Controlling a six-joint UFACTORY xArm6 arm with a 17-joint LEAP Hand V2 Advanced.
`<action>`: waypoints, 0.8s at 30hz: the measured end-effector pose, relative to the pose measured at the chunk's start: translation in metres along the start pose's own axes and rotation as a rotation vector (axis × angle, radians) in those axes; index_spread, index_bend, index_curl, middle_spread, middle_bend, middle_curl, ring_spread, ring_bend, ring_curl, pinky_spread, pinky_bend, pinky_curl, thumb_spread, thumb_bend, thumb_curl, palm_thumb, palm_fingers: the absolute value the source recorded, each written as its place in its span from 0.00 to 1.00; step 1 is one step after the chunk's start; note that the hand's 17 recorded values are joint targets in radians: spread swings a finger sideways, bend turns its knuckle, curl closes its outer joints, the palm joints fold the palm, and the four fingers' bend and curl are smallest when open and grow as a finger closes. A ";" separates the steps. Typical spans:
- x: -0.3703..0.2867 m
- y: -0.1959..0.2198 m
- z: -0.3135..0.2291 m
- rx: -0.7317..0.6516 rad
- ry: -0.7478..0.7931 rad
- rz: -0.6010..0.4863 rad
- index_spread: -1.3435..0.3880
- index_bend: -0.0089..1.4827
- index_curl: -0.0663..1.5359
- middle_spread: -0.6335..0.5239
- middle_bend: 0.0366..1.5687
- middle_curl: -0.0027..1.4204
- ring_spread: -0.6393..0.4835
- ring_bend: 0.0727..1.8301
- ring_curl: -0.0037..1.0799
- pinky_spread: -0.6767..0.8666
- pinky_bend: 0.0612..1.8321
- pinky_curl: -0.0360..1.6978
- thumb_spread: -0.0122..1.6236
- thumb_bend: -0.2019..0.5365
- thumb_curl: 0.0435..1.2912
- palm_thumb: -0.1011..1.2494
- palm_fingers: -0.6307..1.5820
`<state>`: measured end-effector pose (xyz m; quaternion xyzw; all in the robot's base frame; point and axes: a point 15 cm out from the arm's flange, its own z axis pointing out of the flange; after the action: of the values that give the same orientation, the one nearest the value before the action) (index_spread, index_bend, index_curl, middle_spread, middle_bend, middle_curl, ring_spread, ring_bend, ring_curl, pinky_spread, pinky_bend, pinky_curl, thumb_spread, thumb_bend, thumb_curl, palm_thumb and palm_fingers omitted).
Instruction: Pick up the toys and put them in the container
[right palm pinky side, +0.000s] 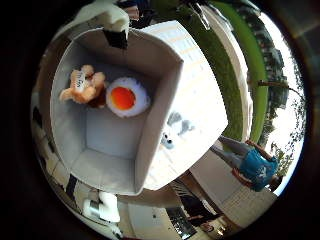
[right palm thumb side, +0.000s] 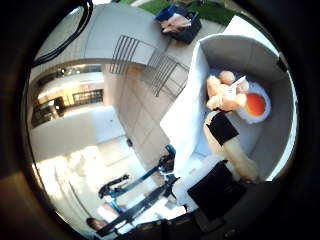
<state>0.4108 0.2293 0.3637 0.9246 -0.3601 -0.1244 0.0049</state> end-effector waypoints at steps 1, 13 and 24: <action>0.004 0.004 -0.005 0.009 0.002 0.007 0.50 0.10 0.26 0.65 0.05 0.27 0.85 0.20 0.30 0.74 0.29 0.32 0.70 0.24 0.34 0.65 0.23; 0.136 0.084 -0.047 0.081 0.070 0.211 0.58 0.12 0.23 0.60 0.09 0.23 0.81 0.19 0.30 0.73 0.24 0.26 0.69 0.24 0.32 0.66 0.31; 0.230 0.101 0.016 -0.086 0.155 0.294 0.61 0.11 0.22 0.58 0.09 0.23 0.80 0.17 0.29 0.72 0.20 0.23 0.69 0.24 0.33 0.67 0.30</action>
<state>0.5034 0.0021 0.3056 0.8677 -0.4843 -0.0659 0.0902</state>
